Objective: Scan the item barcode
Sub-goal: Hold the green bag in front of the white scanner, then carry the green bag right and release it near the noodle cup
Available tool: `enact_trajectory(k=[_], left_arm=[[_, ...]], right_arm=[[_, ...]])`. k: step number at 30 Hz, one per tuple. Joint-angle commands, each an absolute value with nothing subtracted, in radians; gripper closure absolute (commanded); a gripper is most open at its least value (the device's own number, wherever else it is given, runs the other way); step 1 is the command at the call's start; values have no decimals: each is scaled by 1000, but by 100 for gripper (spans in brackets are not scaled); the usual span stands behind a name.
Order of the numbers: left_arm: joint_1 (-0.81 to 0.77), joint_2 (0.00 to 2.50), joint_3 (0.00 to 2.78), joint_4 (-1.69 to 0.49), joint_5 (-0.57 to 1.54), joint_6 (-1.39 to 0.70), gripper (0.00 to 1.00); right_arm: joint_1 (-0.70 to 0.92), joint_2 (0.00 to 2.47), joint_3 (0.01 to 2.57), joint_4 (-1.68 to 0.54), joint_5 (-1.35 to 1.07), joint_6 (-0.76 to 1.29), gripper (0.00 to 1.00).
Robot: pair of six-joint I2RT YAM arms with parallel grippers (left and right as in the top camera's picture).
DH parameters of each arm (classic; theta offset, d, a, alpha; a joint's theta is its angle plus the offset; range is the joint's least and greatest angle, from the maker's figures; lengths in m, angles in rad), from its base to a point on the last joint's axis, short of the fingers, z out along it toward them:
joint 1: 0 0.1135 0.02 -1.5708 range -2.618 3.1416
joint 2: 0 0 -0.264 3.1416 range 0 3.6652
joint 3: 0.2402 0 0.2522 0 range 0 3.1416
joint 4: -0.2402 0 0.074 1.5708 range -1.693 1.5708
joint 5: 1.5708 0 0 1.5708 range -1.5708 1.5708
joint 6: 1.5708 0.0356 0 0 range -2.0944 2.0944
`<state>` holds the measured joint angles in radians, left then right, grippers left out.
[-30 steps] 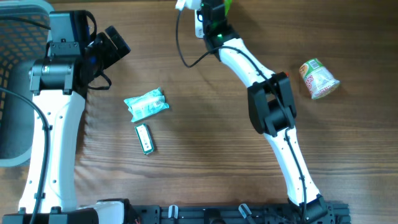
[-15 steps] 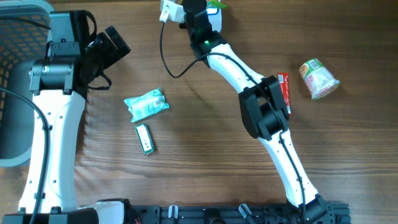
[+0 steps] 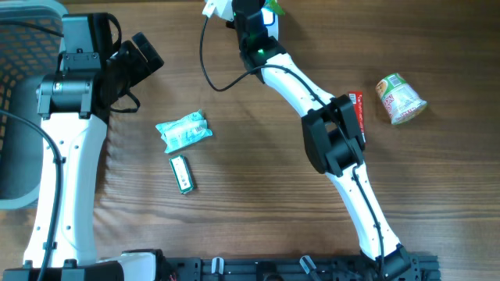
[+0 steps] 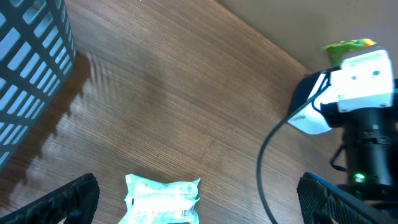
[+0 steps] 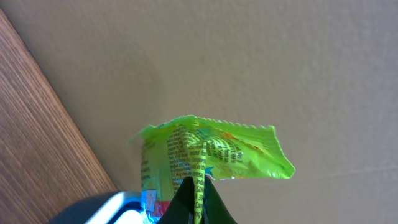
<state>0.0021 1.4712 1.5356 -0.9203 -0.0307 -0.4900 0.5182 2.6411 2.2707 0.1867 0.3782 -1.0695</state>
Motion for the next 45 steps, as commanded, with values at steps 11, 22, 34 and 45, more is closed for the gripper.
enact_trajectory(k=[11,22,34,45], left_arm=[[7,1453,1551,-918,-27,-471,0],[7,1453,1551,-918,-27,-471,0],[7,1453,1551,-918,-27,-471,0],[7,1453,1551,-918,-27,-471,0]], right_arm=[[466,2088,2283,-720,385,-522,96],[177,2109,2107,-1355,-60,-155,96],[53,2102,1813,-1243,-80,-170,41],[87,1986,1973,-1319,-108,-181,0]])
